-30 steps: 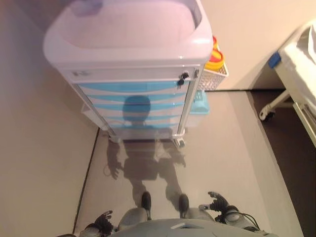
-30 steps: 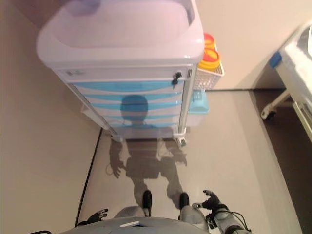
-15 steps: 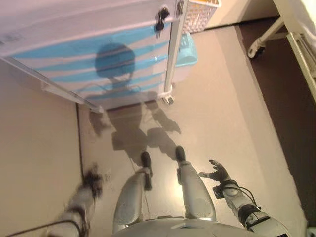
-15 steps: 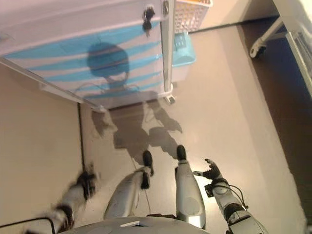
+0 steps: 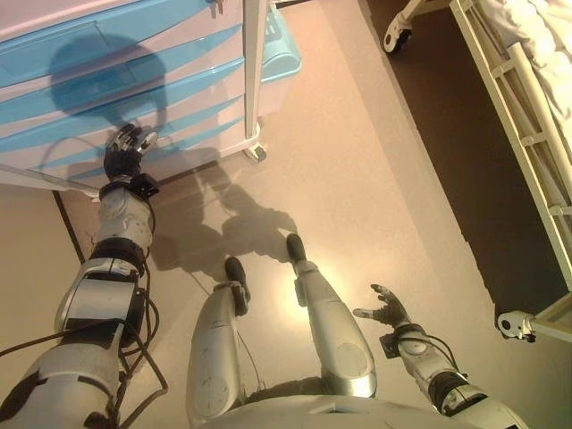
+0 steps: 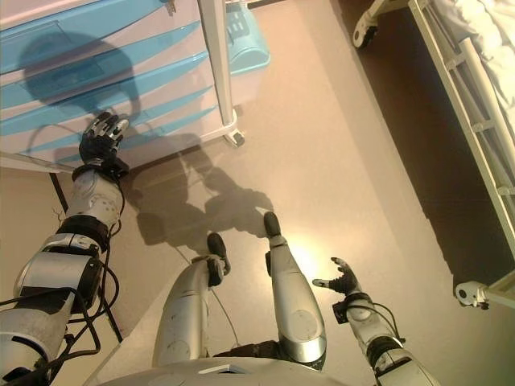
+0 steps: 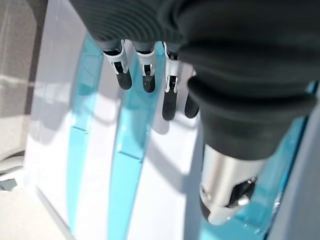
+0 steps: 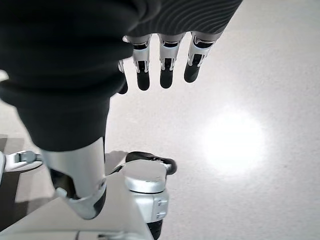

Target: Open the drawer and pick up the medicine

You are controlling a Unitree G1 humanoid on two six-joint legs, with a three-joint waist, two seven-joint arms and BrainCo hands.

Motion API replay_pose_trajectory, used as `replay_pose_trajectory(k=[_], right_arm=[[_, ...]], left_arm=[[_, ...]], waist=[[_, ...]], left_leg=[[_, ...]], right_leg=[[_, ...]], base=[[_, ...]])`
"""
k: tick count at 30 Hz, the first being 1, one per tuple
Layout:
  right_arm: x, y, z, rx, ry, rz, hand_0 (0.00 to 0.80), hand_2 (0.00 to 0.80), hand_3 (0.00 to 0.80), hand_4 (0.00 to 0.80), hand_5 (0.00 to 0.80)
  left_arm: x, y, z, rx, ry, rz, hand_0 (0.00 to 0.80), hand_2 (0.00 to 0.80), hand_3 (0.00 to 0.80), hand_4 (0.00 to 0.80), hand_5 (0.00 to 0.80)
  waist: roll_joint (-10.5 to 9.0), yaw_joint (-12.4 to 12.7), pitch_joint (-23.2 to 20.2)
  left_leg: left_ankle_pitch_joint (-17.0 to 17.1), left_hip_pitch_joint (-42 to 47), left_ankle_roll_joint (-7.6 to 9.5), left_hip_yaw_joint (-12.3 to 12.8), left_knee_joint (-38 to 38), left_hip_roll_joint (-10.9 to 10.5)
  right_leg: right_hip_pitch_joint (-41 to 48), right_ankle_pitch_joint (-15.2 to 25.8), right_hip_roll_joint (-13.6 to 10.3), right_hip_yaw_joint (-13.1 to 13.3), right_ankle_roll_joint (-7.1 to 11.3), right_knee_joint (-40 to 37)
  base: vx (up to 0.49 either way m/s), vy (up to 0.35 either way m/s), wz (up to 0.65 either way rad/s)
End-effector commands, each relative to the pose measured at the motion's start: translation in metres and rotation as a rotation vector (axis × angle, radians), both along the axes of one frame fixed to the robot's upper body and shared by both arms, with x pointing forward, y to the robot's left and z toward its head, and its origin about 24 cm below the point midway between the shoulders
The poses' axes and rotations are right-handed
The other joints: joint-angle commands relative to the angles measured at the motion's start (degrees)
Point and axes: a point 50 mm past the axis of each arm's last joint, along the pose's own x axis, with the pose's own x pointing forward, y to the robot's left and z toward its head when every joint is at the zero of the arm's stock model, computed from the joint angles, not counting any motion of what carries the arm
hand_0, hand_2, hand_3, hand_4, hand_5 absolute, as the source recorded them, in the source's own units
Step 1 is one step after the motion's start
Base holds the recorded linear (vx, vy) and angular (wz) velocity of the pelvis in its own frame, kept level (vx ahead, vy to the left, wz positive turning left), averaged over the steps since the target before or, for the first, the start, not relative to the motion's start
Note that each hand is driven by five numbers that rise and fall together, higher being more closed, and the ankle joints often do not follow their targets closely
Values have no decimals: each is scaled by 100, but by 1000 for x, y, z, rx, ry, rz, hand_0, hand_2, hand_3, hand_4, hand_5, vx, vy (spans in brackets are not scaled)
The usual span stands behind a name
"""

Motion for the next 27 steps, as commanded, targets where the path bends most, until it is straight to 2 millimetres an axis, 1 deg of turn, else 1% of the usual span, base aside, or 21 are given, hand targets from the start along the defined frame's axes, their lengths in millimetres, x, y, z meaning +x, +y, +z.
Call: replay_pose_trajectory(k=[1, 4, 7, 13, 14, 15, 16, 17, 18, 19, 20, 21, 22, 23, 27], right_arm=[[-27, 2, -11, 19, 43, -18, 0, 0, 0, 0, 0], [-31, 7, -14, 26, 55, -5, 0, 0, 0, 0, 0], [-33, 10, -16, 32, 65, 6, 0, 0, 0, 0, 0], [-41, 18, -20, 53, 86, 30, 0, 0, 0, 0, 0], [-43, 20, -21, 56, 92, 37, 0, 0, 0, 0, 0], [-45, 22, -22, 58, 100, 44, 0, 0, 0, 0, 0], [-49, 24, -24, 64, 111, 55, 0, 0, 0, 0, 0], [-50, 25, -24, 66, 115, 59, 0, 0, 0, 0, 0], [-53, 27, -26, 68, 125, 70, 0, 0, 0, 0, 0], [-56, 28, -27, 71, 136, 76, 0, 0, 0, 0, 0], [-57, 29, -27, 72, 139, 77, 0, 0, 0, 0, 0], [-59, 30, -28, 74, 146, 80, 0, 0, 0, 0, 0], [-62, 32, -29, 75, 158, 88, 0, 0, 0, 0, 0], [-62, 32, -29, 75, 160, 88, 0, 0, 0, 0, 0], [-69, 33, -32, 66, 193, 101, 0, 0, 0, 0, 0]], left_arm=[[-4, 24, 86, 17, -387, 66, 0, 0, 0, 0, 0], [-5, 27, 107, -59, -519, 38, 0, 0, 0, 0, 0], [-7, 26, 122, -111, -637, 1, 0, 0, 0, 0, 0], [-18, 21, 163, -165, -984, -142, 0, 0, 0, 0, 0], [-21, 19, 170, -153, -1050, -174, 154, 154, 154, 154, 154], [-24, 16, 178, -145, -1120, -225, 373, 373, 373, 373, 373], [-29, 12, 188, -129, -1187, -268, 420, 420, 420, 420, 420], [-30, 11, 190, -123, -1204, -279, 449, 449, 449, 449, 449], [-34, 6, 197, -96, -1264, -325, 706, 706, 706, 706, 706], [-37, 2, 203, -77, -1304, -363, 781, 781, 781, 781, 781], [-38, 1, 204, -72, -1311, -371, 800, 800, 800, 800, 800], [-40, -3, 208, -51, -1331, -397, 800, 800, 800, 800, 800], [-44, -9, 217, -13, -1352, -441, 800, 800, 800, 800, 800], [-45, -10, 217, -8, -1349, -442, 800, 800, 800, 800, 800], [-51, -20, 226, 113, -1322, -532, 800, 800, 800, 800, 800]], waist=[[-152, -47, -309], [-223, -44, -309], [-277, -35, -311], [-410, 46, -350], [-436, 62, -360], [-459, 89, -372], [-555, 105, -360], [-508, 139, -388], [-581, 147, -381], [-598, 176, -402], [-603, 184, -401], [-607, 210, -418], [-619, 260, -458], [-622, 265, -454], [-572, 392, -551]], left_leg=[[-882, -43, 202, 61, 473, -178], [-960, -58, 230, 54, 554, -173], [-998, -49, 241, 47, 586, -163], [-1078, 30, 292, -17, 583, -181], [-1086, 50, 300, -30, 575, -185], [-1088, 87, 304, -44, 549, -190], [-916, 56, 308, -12, 537, -206], [-1089, 150, 317, -94, 510, -207], [-918, 131, 322, -47, 483, -206], [-906, 177, 328, -72, 441, -222], [-901, 198, 329, -82, 426, -228], [-895, 231, 334, -103, 395, -235], [-854, 278, 338, -140, 325, -259], [-846, 302, 338, -145, 307, -266], [-737, 516, 347, -221, 65, -332]], right_leg=[[-9, 341, -113, 63, -61, -351], [48, 359, -108, 51, -45, -388], [106, 367, -104, 35, -35, -421], [287, 359, -61, 4, -22, -487], [334, 356, -53, 2, -18, -506], [387, 353, -49, -6, -16, -533], [417, 477, -70, 3, -33, -586], [491, 354, -34, -15, -15, -579], [514, 468, -41, -5, -30, -627], [583, 468, -24, -11, -35, -664], [610, 469, -22, -13, -38, -676], [665, 463, -5, -18, -41, -706], [755, 466, 12, -23, -48, -761], [783, 468, 10, -26, -49, -775], [1077, 444, 61, -30, -60, -925]], base=[[37, -55, -5], [29, -72, -1], [28, -66, 0], [34, -85, 3], [56, -92, 3], [-33, -163, 1], [64, -97, 2], [-34, -159, 4], [65, -93, 2], [-42, -135, 3], [55, -70, 3], [60, -84, 6], [58, -80, 4], [63, -79, 3], [64, -52, 8]])
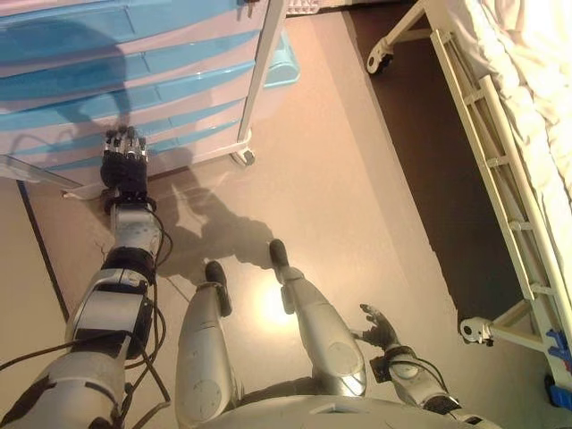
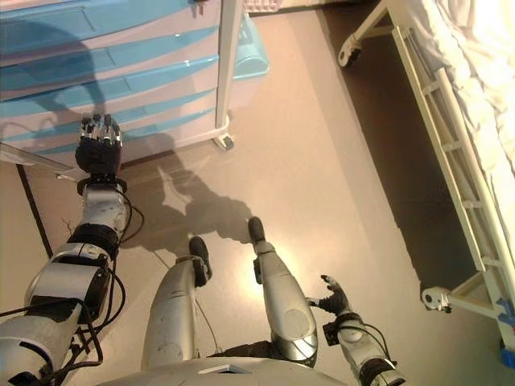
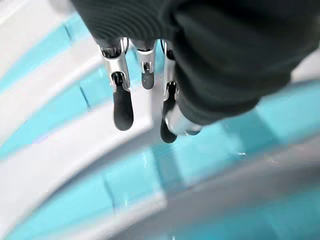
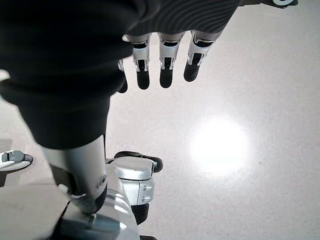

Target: Open the drawer and pick up the medicine

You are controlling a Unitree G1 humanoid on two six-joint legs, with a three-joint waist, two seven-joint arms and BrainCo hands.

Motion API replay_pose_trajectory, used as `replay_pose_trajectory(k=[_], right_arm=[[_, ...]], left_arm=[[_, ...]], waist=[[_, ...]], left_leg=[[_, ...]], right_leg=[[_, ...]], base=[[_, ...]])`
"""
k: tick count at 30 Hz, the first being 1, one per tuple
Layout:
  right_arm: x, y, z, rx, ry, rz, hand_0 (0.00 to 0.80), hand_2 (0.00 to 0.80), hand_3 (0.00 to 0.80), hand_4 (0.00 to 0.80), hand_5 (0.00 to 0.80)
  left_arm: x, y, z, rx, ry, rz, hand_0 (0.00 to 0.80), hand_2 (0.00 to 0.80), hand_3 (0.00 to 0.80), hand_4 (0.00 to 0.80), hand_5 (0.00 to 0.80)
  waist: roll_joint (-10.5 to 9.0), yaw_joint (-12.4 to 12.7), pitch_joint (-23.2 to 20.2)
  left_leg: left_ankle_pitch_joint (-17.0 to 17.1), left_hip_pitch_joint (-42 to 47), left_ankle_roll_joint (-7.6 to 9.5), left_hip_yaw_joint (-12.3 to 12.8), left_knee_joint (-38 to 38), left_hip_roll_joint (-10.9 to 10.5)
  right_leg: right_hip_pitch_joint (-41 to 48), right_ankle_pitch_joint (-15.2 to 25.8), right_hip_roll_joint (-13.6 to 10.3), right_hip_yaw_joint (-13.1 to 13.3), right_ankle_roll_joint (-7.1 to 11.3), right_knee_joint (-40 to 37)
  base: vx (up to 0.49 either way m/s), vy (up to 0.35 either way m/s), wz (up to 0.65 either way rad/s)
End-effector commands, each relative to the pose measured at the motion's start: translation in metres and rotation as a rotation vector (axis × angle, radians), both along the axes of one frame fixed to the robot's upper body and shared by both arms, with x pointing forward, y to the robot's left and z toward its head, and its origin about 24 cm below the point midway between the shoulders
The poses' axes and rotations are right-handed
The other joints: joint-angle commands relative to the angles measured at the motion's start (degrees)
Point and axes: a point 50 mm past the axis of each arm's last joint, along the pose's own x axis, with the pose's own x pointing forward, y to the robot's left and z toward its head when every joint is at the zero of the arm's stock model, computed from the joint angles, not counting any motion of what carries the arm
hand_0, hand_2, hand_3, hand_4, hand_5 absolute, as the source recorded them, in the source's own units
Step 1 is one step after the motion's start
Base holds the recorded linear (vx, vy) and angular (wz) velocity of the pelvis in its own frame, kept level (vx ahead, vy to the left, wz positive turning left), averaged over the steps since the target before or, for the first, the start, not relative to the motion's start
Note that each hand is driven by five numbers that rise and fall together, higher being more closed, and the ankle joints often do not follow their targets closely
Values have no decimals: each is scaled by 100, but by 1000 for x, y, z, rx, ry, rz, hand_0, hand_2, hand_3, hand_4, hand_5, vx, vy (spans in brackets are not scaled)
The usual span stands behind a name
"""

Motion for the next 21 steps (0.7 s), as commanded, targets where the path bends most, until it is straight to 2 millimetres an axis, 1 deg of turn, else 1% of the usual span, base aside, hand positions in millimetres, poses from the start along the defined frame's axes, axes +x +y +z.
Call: replay_pose_trajectory(k=[1, 4, 7, 11, 12, 13, 14, 15, 19, 20, 21], right_arm=[[-29, 14, -11, 9, 86, 96, 0, 0, 0, 0, 0], [-33, 14, -13, -3, 108, 96, 0, 0, 0, 0, 0], [-42, 10, -16, -22, 149, 91, 0, 0, 0, 0, 0], [-53, 5, -20, -40, 195, 84, 0, 0, 0, 0, 0], [-55, 5, -21, -44, 204, 83, 0, 0, 0, 0, 0], [-58, 3, -22, -49, 215, 83, 0, 0, 0, 0, 0], [-61, 2, -22, -49, 223, 81, 0, 0, 0, 0, 0], [-63, 1, -23, -51, 229, 80, 0, 0, 0, 0, 0], [-72, 0, -25, -65, 259, 77, 0, 0, 0, 0, 0], [-73, -1, -25, -70, 265, 80, 0, 0, 0, 0, 0], [-74, -1, -25, -73, 270, 81, 0, 0, 0, 0, 0]], left_arm=[[-38, -3, 231, 459, -903, 36, 800, 800, 800, 800, 800], [-42, -5, 231, 498, -909, 4, 800, 800, 800, 800, 800], [-45, -8, 233, 549, -904, -45, 800, 800, 800, 800, 800], [-44, -12, 228, 579, -866, -83, 800, 800, 800, 800, 800], [-43, -11, 226, 581, -850, -82, 784, 784, 784, 784, 784], [-41, -10, 223, 575, -812, -82, 445, 445, 445, 445, 445], [-40, -10, 220, 569, -779, -75, 0, 0, 0, 0, 0], [-39, -8, 217, 564, -757, -68, 0, 0, 0, 0, 0], [-33, 3, 193, 510, -671, -98, 0, 0, 0, 0, 0], [-32, 5, 189, 493, -666, -110, 132, 132, 132, 132, 132], [-32, 5, 184, 472, -671, -122, 800, 800, 800, 800, 800]], waist=[[-85, 159, -517], [-36, 214, -584], [64, 281, -733], [185, 333, -925], [212, 341, -966], [235, 356, -1043], [254, 367, -1093], [275, 369, -1120], [415, 367, -1284], [436, 364, -1307], [456, 361, -1329]], left_leg=[[-607, 399, 233, -46, -139, -405], [-529, 547, 217, -75, -287, -448], [-388, 802, 178, -92, -560, -483], [-207, 1134, 106, -106, -914, -516], [-176, 1195, 91, -105, -973, -521], [-75, 1260, 61, -93, -1080, -529], [-20, 1317, 43, -101, -1164, -541], [9, 1375, 33, -109, -1220, -547], [121, 1686, -22, -128, -1488, -555], [142, 1742, -33, -132, -1539, -555], [158, 1793, -42, -131, -1576, -553]], right_leg=[[561, 230, 15, 41, -190, -452], [728, 211, 9, 23, -194, -519], [980, 161, -9, -29, -197, -605], [1279, 87, -39, -101, -194, -703], [1333, 70, -47, -115, -192, -718], [1389, 75, -62, -129, -195, -748], [1432, 67, -74, -140, -196, -767], [1476, 53, -82, -150, -196, -776], [1704, -33, -99, -197, -182, -820], [1742, -44, -102, -205, -177, -832], [1775, -54, -106, -214, -174, -838]], base=[[64, -26, 22], [65, -8, 14], [99, 11, 8], [116, 25, 8], [114, 30, 4], [112, 25, 1], [106, 19, 2], [124, 28, 4], [128, 50, 7], [93, 39, 5], [76, 35, 5]])
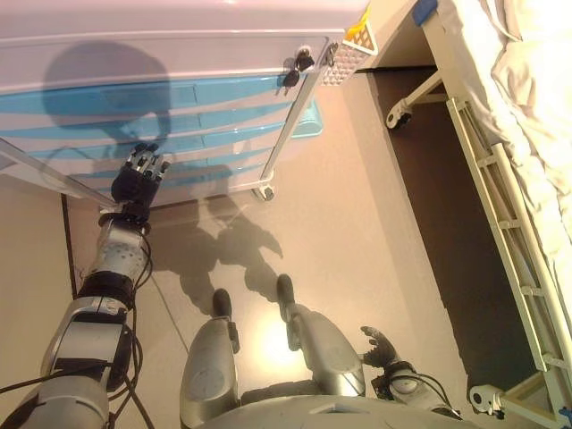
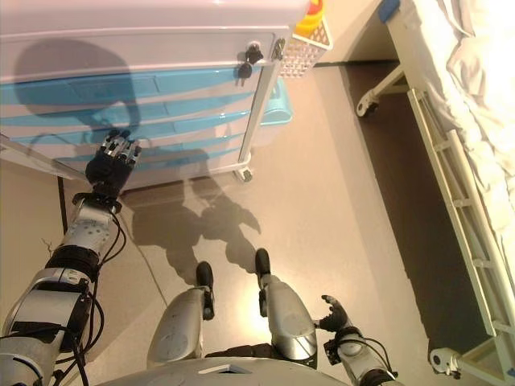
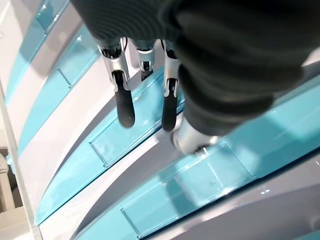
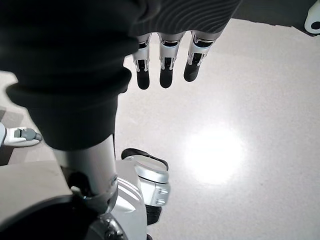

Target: Open the drawer and pick up the medicine

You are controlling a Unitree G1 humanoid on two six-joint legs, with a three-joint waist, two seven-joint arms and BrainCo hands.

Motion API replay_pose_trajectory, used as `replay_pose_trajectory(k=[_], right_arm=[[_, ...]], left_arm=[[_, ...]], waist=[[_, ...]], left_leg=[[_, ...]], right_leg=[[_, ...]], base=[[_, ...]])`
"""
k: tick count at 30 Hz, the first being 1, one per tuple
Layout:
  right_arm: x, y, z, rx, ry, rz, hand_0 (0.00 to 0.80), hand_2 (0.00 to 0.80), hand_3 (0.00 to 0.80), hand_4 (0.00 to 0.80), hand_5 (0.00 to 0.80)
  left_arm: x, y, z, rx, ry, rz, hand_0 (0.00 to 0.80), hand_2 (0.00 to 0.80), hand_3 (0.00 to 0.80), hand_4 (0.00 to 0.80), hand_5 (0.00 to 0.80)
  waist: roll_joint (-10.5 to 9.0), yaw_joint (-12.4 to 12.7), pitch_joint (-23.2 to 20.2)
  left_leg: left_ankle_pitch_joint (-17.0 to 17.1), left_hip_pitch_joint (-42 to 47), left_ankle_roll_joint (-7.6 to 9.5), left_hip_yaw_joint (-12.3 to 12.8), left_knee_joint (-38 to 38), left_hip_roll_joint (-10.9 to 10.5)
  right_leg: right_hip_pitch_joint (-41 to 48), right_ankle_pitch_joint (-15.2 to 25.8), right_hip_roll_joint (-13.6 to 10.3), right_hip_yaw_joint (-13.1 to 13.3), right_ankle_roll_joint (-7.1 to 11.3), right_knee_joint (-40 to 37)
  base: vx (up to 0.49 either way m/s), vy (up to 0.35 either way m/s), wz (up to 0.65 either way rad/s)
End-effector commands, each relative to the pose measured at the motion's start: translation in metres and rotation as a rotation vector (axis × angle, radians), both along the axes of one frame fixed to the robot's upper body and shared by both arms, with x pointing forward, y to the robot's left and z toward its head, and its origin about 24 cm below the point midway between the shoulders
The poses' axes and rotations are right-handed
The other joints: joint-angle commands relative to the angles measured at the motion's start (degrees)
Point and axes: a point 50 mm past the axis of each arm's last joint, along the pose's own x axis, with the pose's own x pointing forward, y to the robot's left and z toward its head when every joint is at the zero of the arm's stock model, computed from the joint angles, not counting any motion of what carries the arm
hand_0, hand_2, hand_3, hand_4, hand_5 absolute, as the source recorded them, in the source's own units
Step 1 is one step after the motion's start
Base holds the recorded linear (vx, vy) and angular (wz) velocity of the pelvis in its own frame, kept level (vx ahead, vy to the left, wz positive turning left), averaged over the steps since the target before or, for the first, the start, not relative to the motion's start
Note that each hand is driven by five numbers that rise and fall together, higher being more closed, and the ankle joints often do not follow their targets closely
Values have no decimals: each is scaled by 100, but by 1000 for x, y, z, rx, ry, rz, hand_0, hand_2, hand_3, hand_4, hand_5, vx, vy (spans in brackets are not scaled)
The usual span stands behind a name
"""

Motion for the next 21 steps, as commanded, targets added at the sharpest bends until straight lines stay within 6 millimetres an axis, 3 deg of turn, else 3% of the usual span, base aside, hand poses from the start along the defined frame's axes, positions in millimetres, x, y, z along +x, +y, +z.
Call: replay_pose_trajectory(k=[1, 6, 13, 18, 21], right_arm=[[-54, -5, -13, -15, 136, 35, 0, 0, 0, 0, 0], [-57, -8, -13, -34, 149, 47, 0, 0, 0, 0, 0], [-46, -12, -11, -53, 137, 63, 0, 0, 0, 0, 0], [-33, -12, -7, -70, 109, 78, 0, 0, 0, 0, 0], [-19, -14, -3, -82, 81, 91, 0, 0, 0, 0, 0]], left_arm=[[-12, -8, 214, 148, -984, -128, 800, 800, 800, 800, 800], [-9, -22, 189, 15, -1039, -277, 800, 800, 800, 800, 800], [-13, -75, 139, -208, -1060, -618, 800, 800, 800, 800, 800], [-26, -91, 84, -374, -982, -657, 800, 800, 800, 800, 800], [-43, -109, 35, -482, -888, -655, 800, 800, 800, 800, 800]], waist=[[530, -43, -1296], [581, -51, -1303], [591, 61, -1218], [622, 237, -1197], [657, 405, -1135]], left_leg=[[-340, -374, 159, 55, 425, -270], [-299, -237, 139, 39, 323, -256], [-245, -193, 94, -62, 262, -213], [-97, -161, 12, -260, 53, -202], [5, -190, -50, -430, -29, -193]], right_leg=[[14, -86, 111, 68, -139, 131], [95, -117, 120, 55, -134, 135], [148, -168, 174, 13, -168, 171], [184, -247, 204, -94, -229, 181], [189, -339, 201, -248, -298, 239]], base=[[63, 32, -1], [8, 13, 0], [-47, 7, 2], [-93, 27, 10], [-166, 39, 22]])
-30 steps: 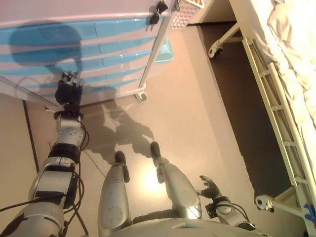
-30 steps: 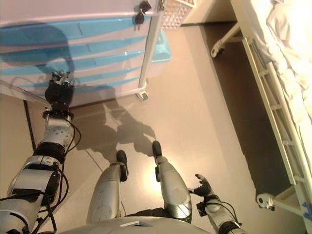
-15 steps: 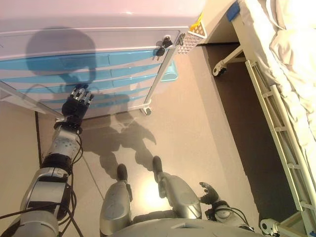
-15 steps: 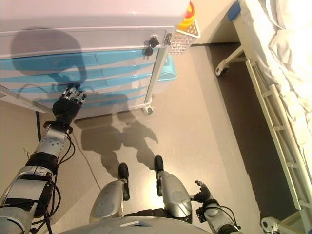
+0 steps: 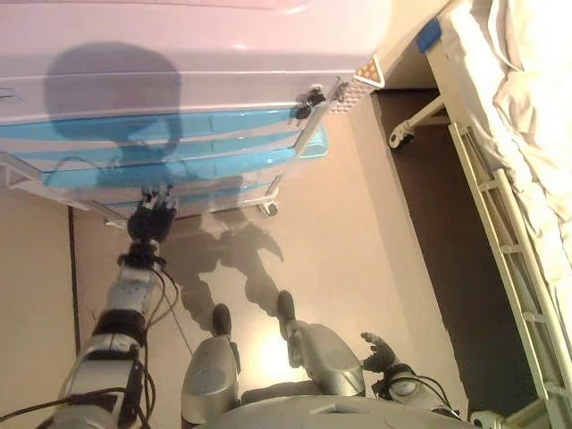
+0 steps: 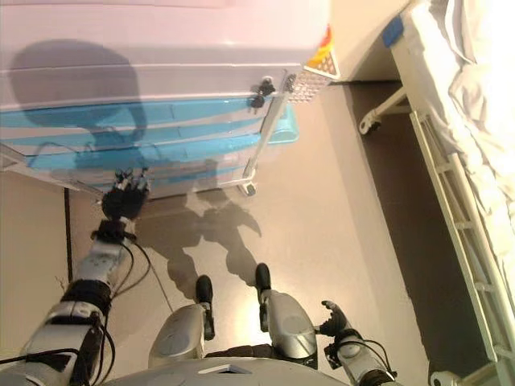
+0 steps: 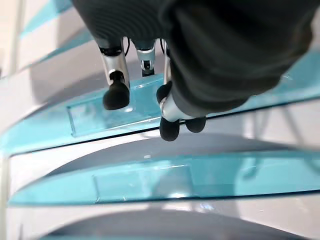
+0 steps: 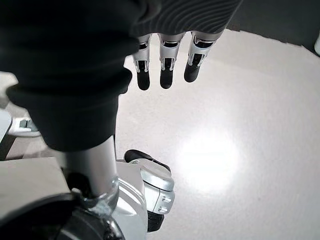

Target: Open the drawer and pick up the medicine

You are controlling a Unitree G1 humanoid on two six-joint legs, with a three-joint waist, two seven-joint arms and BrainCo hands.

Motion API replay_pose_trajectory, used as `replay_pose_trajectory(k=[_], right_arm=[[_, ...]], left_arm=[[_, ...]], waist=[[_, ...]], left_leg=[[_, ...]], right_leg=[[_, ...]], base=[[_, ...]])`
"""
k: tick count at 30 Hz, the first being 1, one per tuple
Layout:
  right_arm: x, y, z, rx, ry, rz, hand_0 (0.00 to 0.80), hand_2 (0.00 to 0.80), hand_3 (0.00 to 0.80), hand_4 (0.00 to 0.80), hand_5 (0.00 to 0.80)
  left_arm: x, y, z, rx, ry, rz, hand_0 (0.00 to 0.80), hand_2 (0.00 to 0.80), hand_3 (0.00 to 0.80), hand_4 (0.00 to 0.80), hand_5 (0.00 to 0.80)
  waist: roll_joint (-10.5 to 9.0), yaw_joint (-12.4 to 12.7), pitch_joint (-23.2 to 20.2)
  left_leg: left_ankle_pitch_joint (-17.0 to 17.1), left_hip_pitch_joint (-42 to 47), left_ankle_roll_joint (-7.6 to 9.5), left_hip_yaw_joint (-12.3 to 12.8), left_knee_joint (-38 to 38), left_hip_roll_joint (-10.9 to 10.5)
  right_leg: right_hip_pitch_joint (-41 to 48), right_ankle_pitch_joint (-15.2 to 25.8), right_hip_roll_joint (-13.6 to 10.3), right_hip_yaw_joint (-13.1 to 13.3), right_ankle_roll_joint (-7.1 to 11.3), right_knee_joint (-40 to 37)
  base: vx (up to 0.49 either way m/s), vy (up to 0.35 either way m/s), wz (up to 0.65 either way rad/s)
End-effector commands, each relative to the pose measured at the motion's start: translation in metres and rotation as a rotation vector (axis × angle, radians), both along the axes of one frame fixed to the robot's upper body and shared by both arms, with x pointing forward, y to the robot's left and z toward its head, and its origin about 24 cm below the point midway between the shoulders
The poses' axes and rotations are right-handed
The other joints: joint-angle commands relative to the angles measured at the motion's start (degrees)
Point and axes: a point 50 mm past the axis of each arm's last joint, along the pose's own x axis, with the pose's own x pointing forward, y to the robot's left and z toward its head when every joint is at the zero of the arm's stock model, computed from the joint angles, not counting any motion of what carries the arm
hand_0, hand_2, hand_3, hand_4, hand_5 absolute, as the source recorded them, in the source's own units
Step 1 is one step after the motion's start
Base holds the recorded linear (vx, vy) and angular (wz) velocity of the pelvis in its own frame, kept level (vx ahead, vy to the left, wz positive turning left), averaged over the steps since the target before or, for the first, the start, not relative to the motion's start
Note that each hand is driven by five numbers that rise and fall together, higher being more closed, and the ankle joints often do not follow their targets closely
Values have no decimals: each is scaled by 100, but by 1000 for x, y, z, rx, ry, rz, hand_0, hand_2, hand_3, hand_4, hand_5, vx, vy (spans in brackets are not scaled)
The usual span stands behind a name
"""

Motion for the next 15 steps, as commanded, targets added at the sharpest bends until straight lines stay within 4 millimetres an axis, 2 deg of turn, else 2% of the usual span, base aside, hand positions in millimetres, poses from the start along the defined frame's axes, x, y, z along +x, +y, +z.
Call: replay_pose_trajectory(k=[1, 4, 6, 7, 9, 12, 15], right_arm=[[-16, -10, -1, -31, 26, 39, 0, 0, 0, 0, 0], [-4, -15, 4, -47, 5, 43, 0, 0, 0, 0, 0], [-2, -16, 4, -51, 4, 48, 0, 0, 0, 0, 0], [10, -25, 10, -72, -4, 63, 0, 0, 0, 0, 0], [15, -30, 13, -82, -7, 81, 0, 0, 0, 0, 0], [20, -34, 15, -91, -14, 87, 0, 0, 0, 0, 0], [20, -40, 14, -94, -15, 57, 0, 0, 0, 0, 0]], left_arm=[[6, -67, 100, -105, -857, -322, 800, 800, 800, 800, 800], [-12, -75, 59, -199, -772, -323, 800, 800, 800, 800, 800], [-15, -76, 53, -208, -757, -325, 800, 800, 800, 800, 800], [-38, -80, 9, -268, -630, -320, 800, 800, 800, 800, 800], [-59, -75, -21, -295, -510, -304, 800, 800, 800, 800, 800], [-86, -67, -54, -304, -299, -275, 800, 800, 800, 800, 800], [-124, -58, -93, -304, 12, -228, 800, 800, 800, 800, 800]], waist=[[647, 241, -1142], [715, 369, -1121], [726, 390, -1121], [791, 550, -1146], [815, 653, -1170], [842, 779, -1220], [890, 915, -1316]], left_leg=[[-123, -842, 26, -234, 540, -83], [-10, -819, -31, -381, 444, -50], [13, -813, -40, -407, 425, -46], [117, -758, -110, -526, 364, 6], [176, -686, -174, -600, 332, 46], [229, -576, -234, -665, 286, 97], [272, -440, -300, -743, 212, 127]], right_leg=[[-359, -371, 270, -124, -312, 463], [-342, -511, 256, -311, -394, 609], [-335, -532, 254, -348, -409, 632], [-275, -664, 216, -598, -487, 807], [-187, -739, 190, -809, -538, 893], [-53, -820, 162, -1048, -576, 961], [131, -887, 126, -1290, -592, 945]], base=[[-167, 52, 15], [-115, 43, 25], [-81, 28, 17], [-125, 26, 29], [-90, -9, 37], [-40, -54, 38], [-4, -70, 48]])
